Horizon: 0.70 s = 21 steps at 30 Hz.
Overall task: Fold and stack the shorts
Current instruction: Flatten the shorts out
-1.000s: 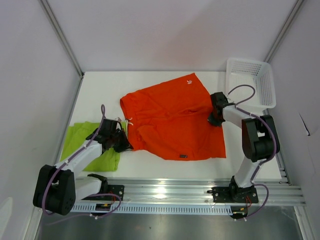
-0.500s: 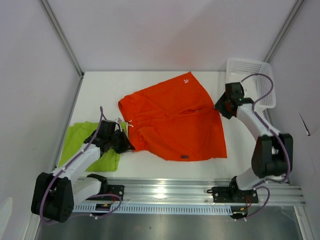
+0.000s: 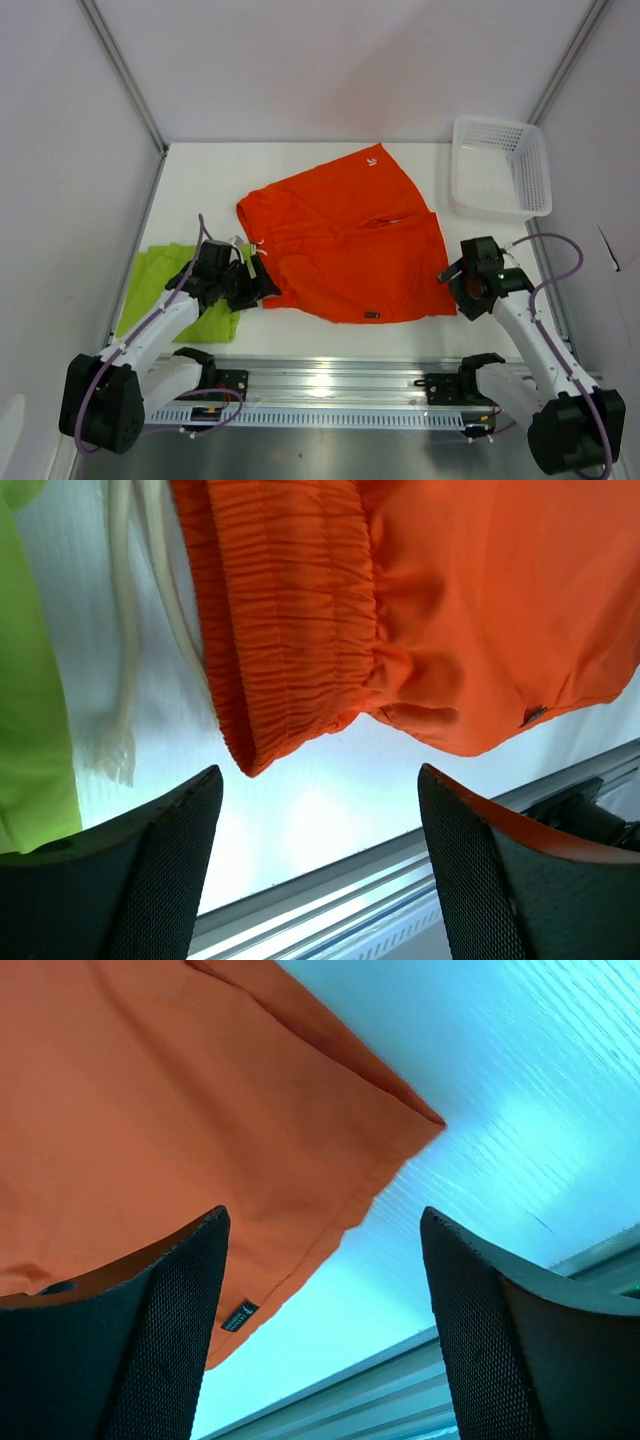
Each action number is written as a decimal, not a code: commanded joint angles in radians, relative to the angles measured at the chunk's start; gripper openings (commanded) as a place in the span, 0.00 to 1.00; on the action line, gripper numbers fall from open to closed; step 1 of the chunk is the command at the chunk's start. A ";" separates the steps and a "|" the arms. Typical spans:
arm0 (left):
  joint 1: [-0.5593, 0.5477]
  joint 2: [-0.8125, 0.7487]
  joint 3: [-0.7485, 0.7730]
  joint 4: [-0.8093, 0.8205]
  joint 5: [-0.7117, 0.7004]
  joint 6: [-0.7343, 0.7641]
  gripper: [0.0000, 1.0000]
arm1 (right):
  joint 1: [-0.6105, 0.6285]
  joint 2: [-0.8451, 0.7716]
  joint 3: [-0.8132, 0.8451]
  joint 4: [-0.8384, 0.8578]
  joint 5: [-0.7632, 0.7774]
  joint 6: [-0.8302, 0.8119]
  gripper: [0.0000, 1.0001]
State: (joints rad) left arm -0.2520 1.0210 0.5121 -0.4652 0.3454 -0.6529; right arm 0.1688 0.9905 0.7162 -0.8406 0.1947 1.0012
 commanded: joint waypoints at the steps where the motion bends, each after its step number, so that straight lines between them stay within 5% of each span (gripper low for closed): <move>1: -0.052 -0.050 0.026 -0.022 -0.052 -0.021 0.82 | 0.008 -0.096 -0.047 -0.061 0.055 0.125 0.78; 8: -0.222 -0.124 0.014 -0.052 -0.299 -0.126 0.80 | 0.009 -0.082 -0.158 0.012 0.026 0.188 0.78; 12: -0.302 -0.205 -0.140 0.081 -0.324 -0.342 0.75 | 0.006 -0.064 -0.230 0.093 -0.006 0.266 0.77; 21: -0.313 -0.154 -0.172 0.114 -0.453 -0.487 0.73 | 0.001 -0.061 -0.310 0.204 0.017 0.379 0.63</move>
State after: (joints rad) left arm -0.5587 0.8291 0.3107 -0.3901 -0.0296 -1.0515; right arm 0.1726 0.9272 0.4351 -0.7017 0.1787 1.3087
